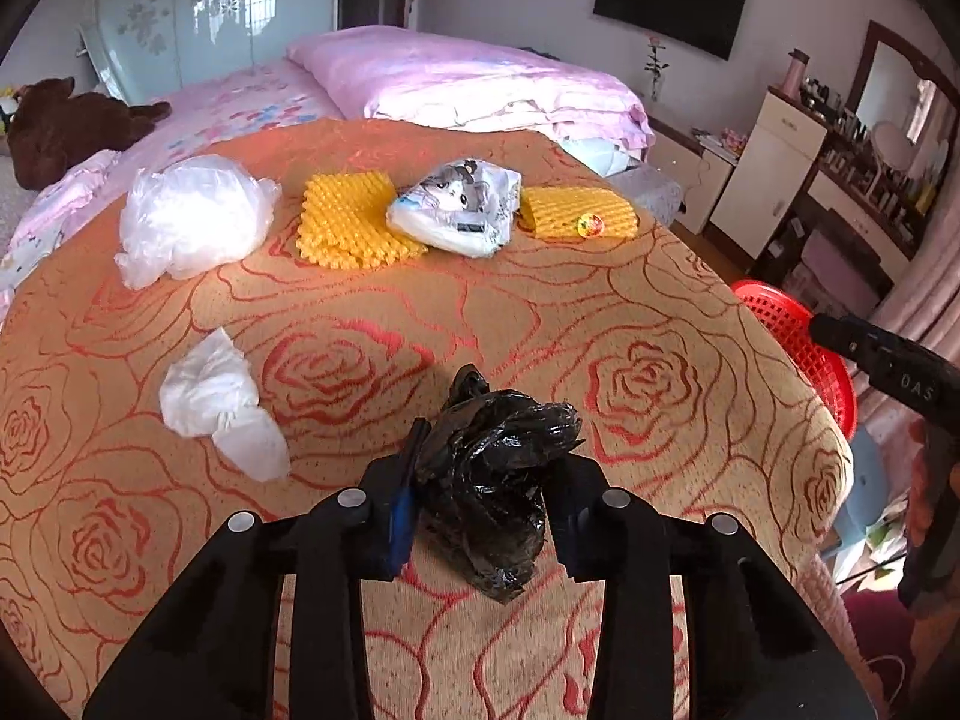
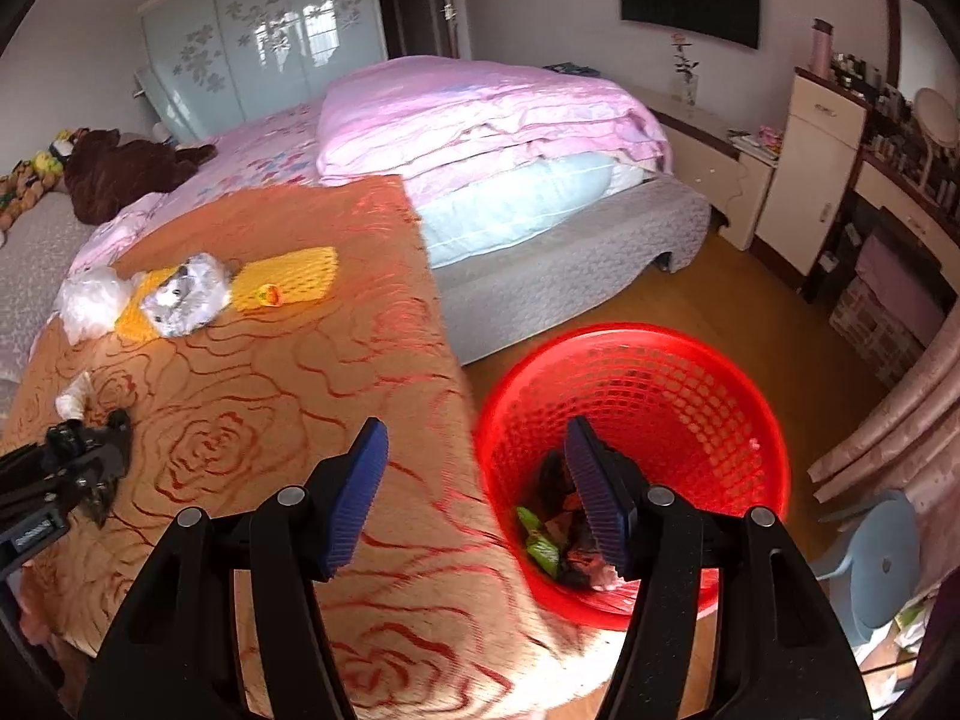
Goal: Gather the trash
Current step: 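Move the left tool back to the bed and grasp the black plastic bag, then hold the black bag in the left tool while the right tool grasps the yellow foam fruit net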
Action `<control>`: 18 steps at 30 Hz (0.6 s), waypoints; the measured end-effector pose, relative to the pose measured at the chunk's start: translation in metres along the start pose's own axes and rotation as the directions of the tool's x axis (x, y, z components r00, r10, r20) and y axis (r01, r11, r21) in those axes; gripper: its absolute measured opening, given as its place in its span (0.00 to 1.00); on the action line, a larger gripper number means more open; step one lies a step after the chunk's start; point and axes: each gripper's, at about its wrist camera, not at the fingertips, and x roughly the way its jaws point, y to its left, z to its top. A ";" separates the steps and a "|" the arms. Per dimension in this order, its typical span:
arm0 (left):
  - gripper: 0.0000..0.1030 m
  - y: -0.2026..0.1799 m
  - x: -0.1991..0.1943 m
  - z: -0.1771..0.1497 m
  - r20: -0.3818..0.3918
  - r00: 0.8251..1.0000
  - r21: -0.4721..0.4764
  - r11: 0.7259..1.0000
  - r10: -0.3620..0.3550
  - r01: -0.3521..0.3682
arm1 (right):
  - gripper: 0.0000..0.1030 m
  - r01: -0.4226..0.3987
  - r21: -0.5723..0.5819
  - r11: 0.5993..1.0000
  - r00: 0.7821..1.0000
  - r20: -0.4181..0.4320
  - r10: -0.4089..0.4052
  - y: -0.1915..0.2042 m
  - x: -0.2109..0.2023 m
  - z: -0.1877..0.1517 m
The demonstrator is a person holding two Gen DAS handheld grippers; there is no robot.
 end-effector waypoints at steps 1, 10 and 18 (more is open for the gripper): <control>0.33 0.001 0.002 0.003 0.001 1.000 -0.005 1.000 0.004 -0.004 | 0.58 -0.009 0.001 1.000 1.000 -0.001 0.009 0.003 0.002 0.003; 0.33 0.003 0.009 0.007 0.013 1.000 -0.016 1.000 0.025 -0.025 | 0.58 -0.094 -0.097 0.991 0.995 -0.019 0.093 0.067 0.046 0.051; 0.33 0.007 0.011 0.006 0.015 1.000 -0.041 0.999 -0.002 0.003 | 0.68 -0.115 -0.175 0.978 0.993 -0.035 0.111 0.120 0.090 0.083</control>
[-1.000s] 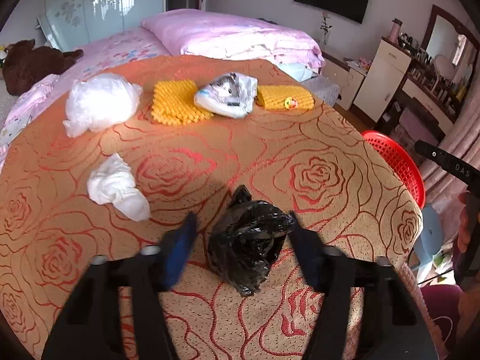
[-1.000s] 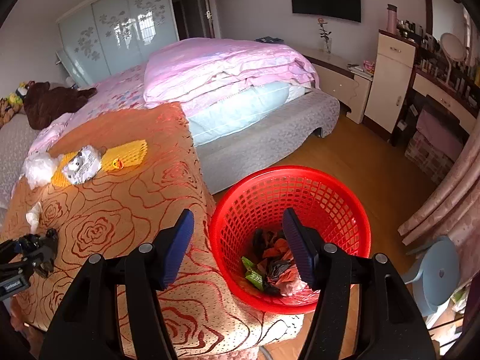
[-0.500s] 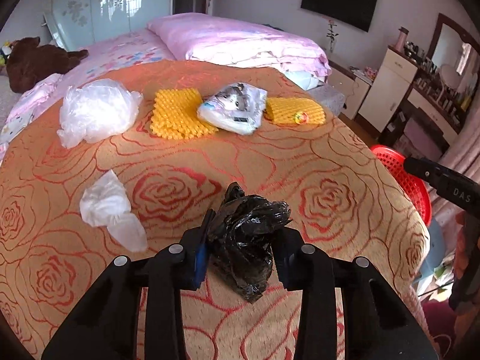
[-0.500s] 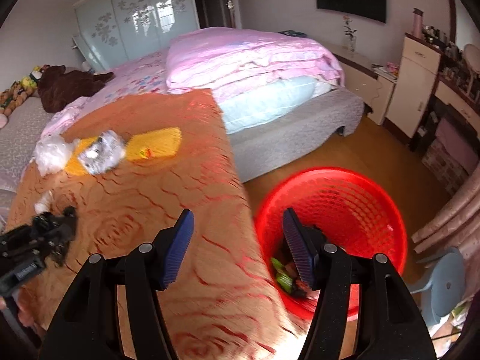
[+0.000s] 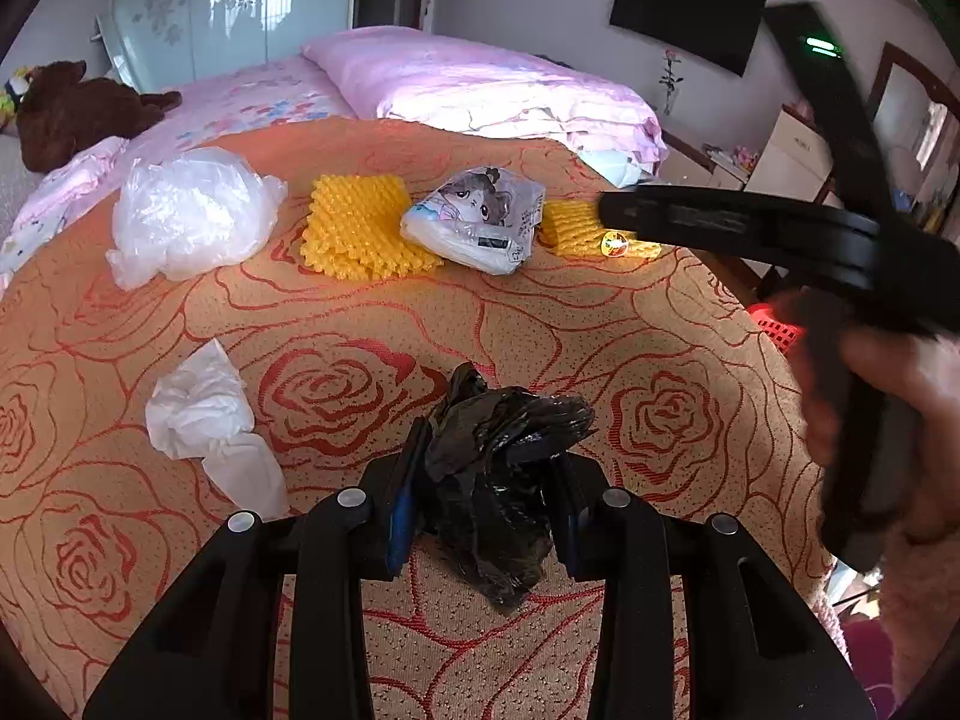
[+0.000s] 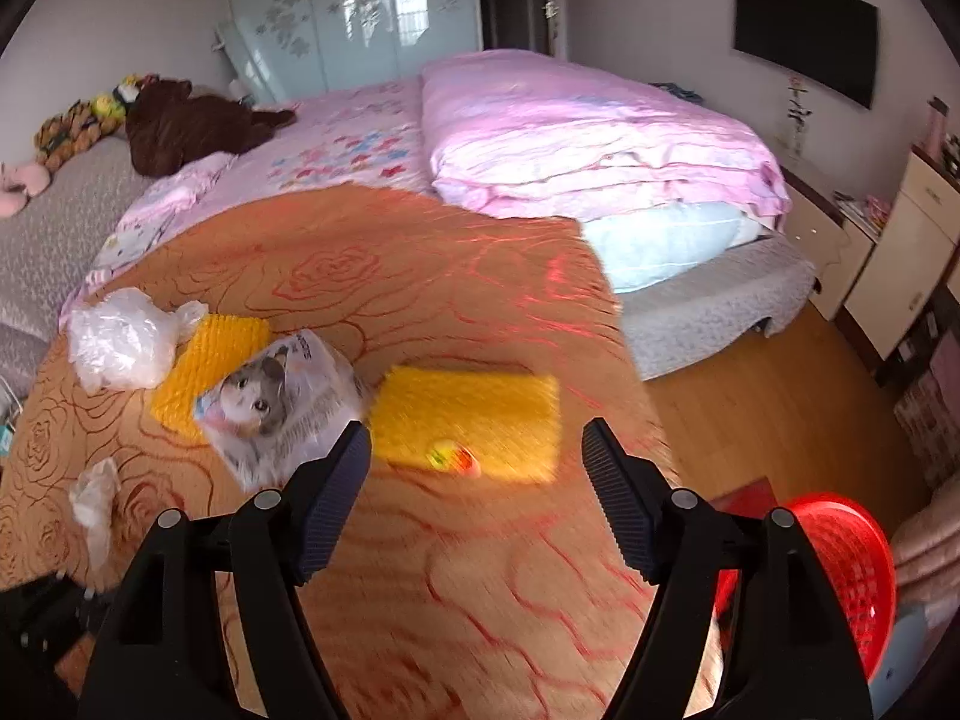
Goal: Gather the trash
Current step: 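Hold the black bag in the left tool while the right tool grasps the yellow foam fruit net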
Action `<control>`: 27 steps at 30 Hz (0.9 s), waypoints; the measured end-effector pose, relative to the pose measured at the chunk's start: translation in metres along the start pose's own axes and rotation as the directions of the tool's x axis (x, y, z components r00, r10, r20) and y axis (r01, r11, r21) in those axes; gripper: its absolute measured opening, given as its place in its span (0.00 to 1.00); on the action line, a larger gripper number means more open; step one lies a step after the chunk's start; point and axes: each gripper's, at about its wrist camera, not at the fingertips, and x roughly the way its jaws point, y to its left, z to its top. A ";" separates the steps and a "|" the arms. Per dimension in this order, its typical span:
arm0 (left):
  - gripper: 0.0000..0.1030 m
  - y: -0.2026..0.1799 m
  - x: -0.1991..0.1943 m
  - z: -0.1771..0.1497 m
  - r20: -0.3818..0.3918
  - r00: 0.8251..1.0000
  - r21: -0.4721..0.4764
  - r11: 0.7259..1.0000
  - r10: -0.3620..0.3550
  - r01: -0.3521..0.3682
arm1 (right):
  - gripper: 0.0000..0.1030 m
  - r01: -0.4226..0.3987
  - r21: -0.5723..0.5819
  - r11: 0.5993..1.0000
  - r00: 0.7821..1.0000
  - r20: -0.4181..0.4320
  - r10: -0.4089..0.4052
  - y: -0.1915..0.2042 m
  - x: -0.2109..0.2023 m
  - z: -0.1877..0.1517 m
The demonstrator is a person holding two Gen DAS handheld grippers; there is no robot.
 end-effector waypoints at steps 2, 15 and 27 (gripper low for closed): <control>0.33 0.000 0.000 -0.001 0.004 1.000 0.008 1.000 0.004 -0.004 | 0.68 0.007 -0.002 1.000 1.000 -0.028 -0.008 0.003 0.016 0.006; 0.33 -0.004 0.000 -0.006 0.019 1.000 0.032 0.999 0.020 -0.021 | 0.51 0.021 -0.086 0.996 1.000 -0.017 -0.023 0.016 0.035 0.006; 0.33 -0.007 0.003 -0.004 0.018 0.999 0.037 0.999 0.027 -0.028 | 0.29 -0.011 -0.089 0.996 1.000 -0.018 0.009 0.010 0.018 -0.009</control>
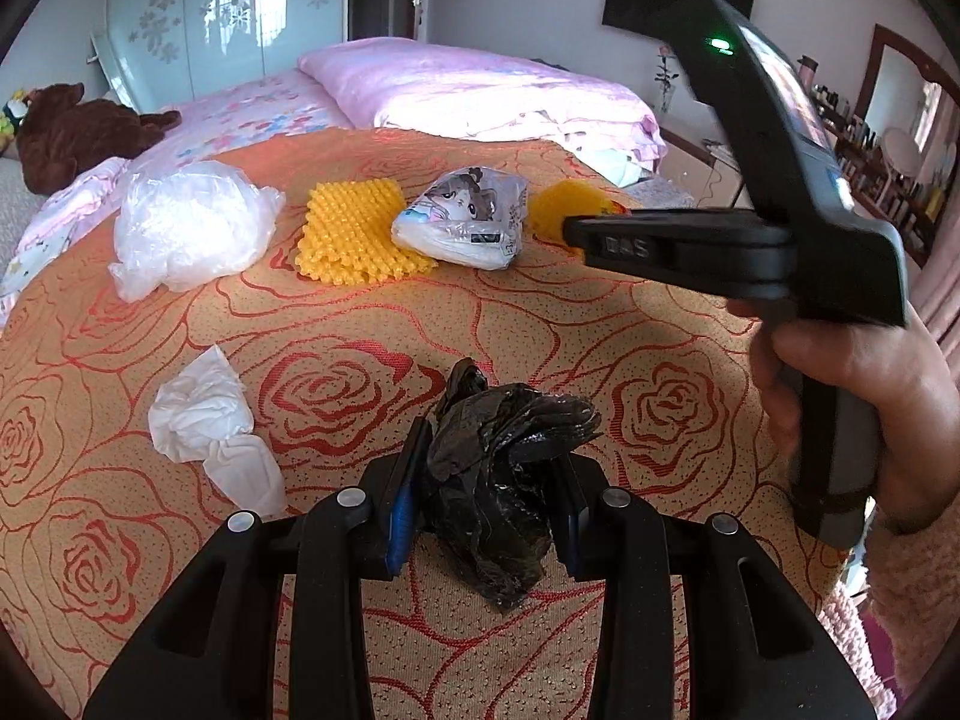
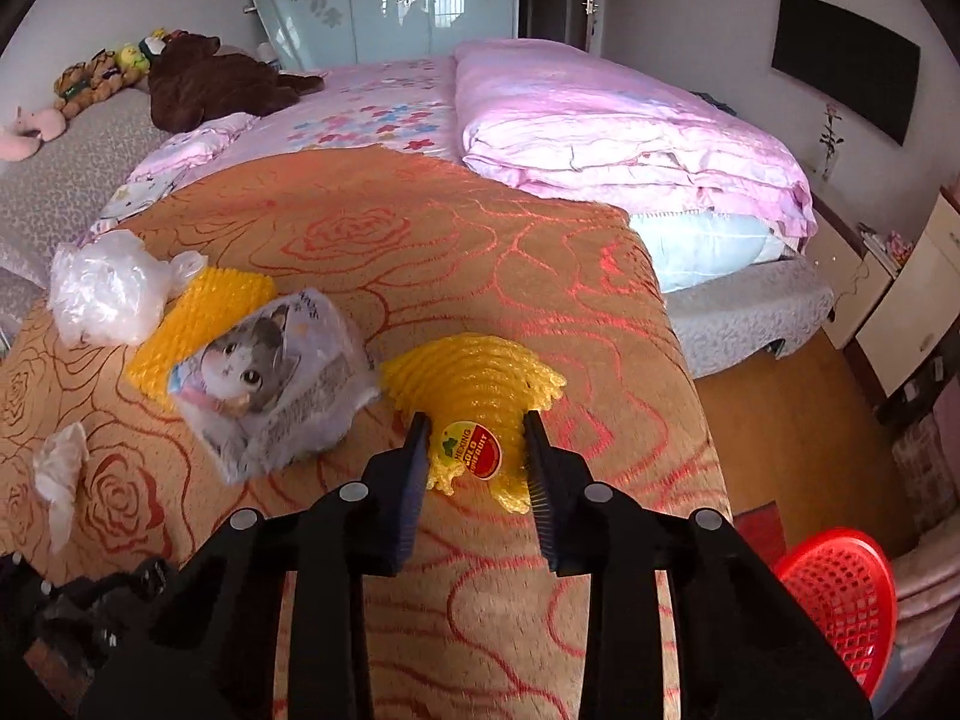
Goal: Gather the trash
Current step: 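Hold the black bag in the left tool while the right tool grasps the yellow foam fruit net, then carry the black bag and yellow net over the red wastebasket and open both tools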
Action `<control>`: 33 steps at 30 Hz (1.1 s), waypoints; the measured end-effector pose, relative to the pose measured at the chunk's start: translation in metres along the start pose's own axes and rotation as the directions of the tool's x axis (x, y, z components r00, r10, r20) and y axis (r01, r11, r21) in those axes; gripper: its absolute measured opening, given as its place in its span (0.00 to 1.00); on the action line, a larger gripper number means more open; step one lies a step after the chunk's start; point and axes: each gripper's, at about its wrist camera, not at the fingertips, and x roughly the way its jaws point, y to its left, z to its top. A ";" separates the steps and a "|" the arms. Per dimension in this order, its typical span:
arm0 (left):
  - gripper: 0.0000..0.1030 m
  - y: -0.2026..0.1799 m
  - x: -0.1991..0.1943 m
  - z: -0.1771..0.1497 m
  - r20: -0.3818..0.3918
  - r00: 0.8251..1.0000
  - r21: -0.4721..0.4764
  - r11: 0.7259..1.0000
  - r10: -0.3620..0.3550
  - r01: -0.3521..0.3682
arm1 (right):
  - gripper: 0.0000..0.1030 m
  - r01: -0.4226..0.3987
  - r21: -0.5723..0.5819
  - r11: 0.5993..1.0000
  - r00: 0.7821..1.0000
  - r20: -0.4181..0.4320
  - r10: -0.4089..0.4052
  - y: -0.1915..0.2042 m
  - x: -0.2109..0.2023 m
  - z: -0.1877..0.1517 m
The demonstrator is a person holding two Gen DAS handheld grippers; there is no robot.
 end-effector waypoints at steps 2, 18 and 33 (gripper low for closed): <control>0.33 0.001 0.001 0.001 -0.002 1.000 -0.005 1.000 -0.003 0.003 | 0.29 -0.005 0.003 1.000 1.000 0.000 0.005 -0.002 -0.006 -0.007; 0.33 0.003 -0.006 0.015 0.002 1.000 -0.030 0.999 -0.018 0.018 | 0.29 -0.038 0.075 0.996 0.999 0.017 0.037 -0.010 -0.064 -0.062; 0.33 -0.014 -0.032 0.034 0.083 0.996 0.006 1.000 0.022 -0.022 | 0.29 -0.019 0.137 0.990 0.996 0.086 0.007 -0.031 -0.104 -0.066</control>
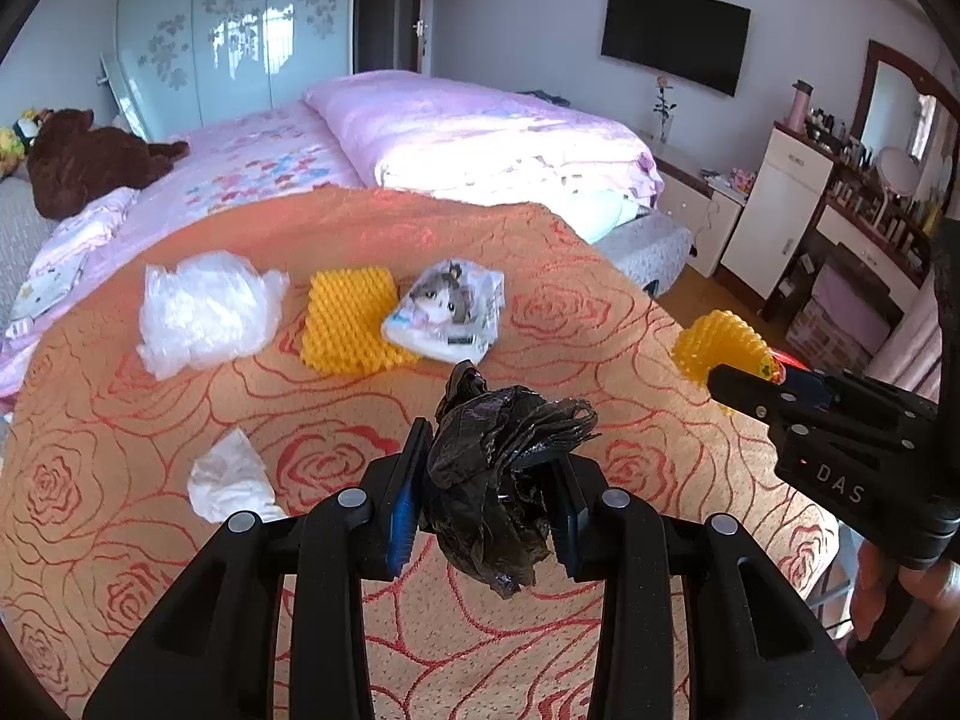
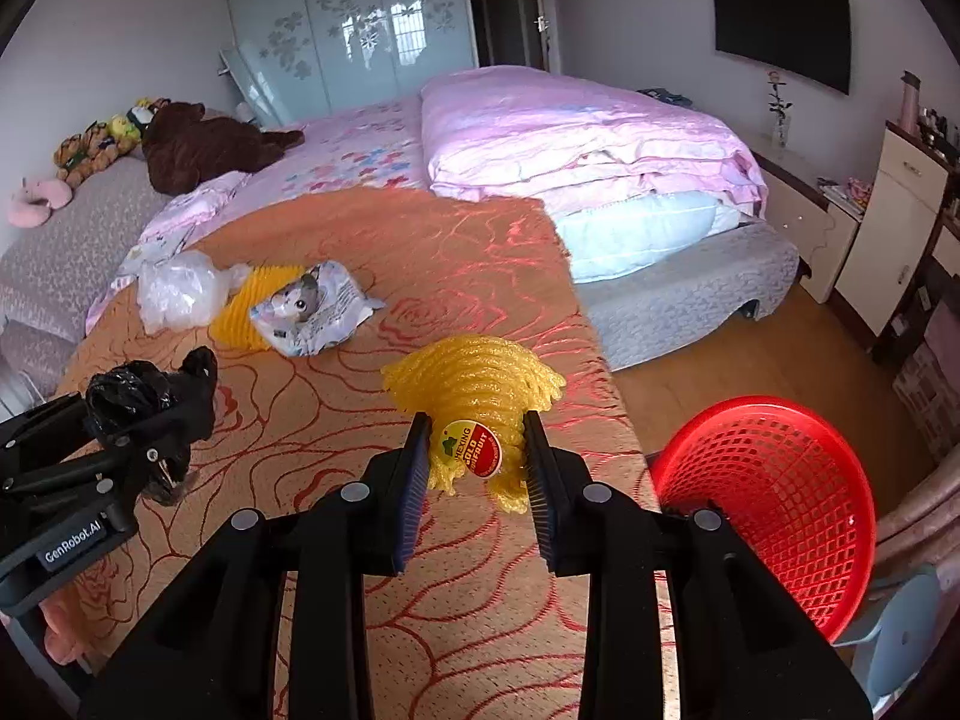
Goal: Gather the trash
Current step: 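Carry the black bag and yellow net over the red wastebasket and open both tools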
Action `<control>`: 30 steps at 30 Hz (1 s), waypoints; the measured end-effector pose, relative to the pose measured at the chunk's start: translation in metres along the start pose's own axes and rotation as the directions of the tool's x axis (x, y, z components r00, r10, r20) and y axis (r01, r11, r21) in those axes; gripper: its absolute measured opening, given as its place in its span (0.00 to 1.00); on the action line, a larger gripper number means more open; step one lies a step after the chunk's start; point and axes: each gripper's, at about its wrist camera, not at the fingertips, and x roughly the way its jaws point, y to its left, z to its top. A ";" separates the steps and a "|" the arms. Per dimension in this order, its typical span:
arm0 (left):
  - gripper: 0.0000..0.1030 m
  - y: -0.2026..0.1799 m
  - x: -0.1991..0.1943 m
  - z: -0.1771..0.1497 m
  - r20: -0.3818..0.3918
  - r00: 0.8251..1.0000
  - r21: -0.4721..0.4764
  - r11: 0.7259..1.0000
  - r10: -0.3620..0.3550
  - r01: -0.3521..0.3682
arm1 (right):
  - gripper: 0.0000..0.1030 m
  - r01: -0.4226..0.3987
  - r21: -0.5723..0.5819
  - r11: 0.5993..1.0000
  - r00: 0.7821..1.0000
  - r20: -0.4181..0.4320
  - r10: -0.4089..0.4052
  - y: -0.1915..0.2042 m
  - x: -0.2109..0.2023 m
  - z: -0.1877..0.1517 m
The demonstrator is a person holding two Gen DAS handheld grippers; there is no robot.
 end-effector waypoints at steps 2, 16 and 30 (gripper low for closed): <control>0.33 -0.002 -0.003 0.004 0.009 1.000 0.004 1.000 0.002 -0.002 | 0.29 0.006 0.007 1.000 1.000 0.011 -0.007 -0.003 -0.005 0.001; 0.33 -0.042 -0.017 0.034 0.074 0.997 0.086 0.996 -0.024 0.018 | 0.29 0.087 0.046 0.995 0.993 0.080 -0.090 -0.043 -0.047 0.010; 0.33 -0.113 -0.007 0.058 0.084 0.989 0.196 0.976 -0.118 0.100 | 0.29 0.200 0.158 0.967 0.971 0.097 -0.217 -0.110 -0.075 0.001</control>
